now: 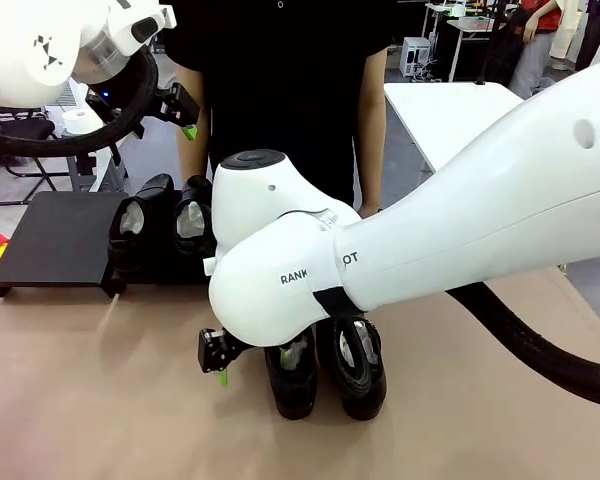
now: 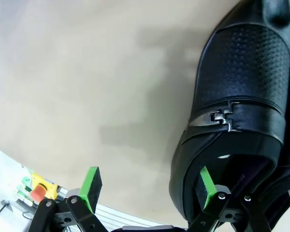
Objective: Organize the shoes by placing them on the stand.
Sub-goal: Pick up one Shoe and place it in the middle of the table.
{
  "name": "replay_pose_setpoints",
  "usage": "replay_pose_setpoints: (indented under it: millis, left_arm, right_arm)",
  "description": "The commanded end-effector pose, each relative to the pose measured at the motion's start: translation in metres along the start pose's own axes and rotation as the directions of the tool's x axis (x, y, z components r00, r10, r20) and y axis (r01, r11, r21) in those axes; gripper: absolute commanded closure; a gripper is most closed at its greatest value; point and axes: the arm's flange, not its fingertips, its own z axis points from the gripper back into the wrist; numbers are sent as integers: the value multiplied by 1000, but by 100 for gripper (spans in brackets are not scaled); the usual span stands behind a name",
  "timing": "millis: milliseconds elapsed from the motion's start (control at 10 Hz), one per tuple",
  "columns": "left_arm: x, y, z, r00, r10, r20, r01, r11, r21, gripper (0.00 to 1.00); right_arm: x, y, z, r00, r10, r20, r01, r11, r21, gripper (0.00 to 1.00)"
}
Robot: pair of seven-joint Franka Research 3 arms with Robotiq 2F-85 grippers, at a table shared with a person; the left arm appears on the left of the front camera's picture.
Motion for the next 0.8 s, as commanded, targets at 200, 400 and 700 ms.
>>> replay_pose_setpoints:
  millis: [200,400,700]
  left_arm:
    - [-8,26,36,992,102,78,-110,989,99,0]
    - [4,25,27,997,65,48,-67,996,55,0]
    - [4,25,27,997,65,48,-67,996,55,0]
  right_arm:
    - [3,-2,-5,998,-67,1,66,995,-74,0]
    - [5,1,-12,992,-123,25,125,985,-122,12]
    - [5,6,-17,982,-183,50,188,974,-126,65]
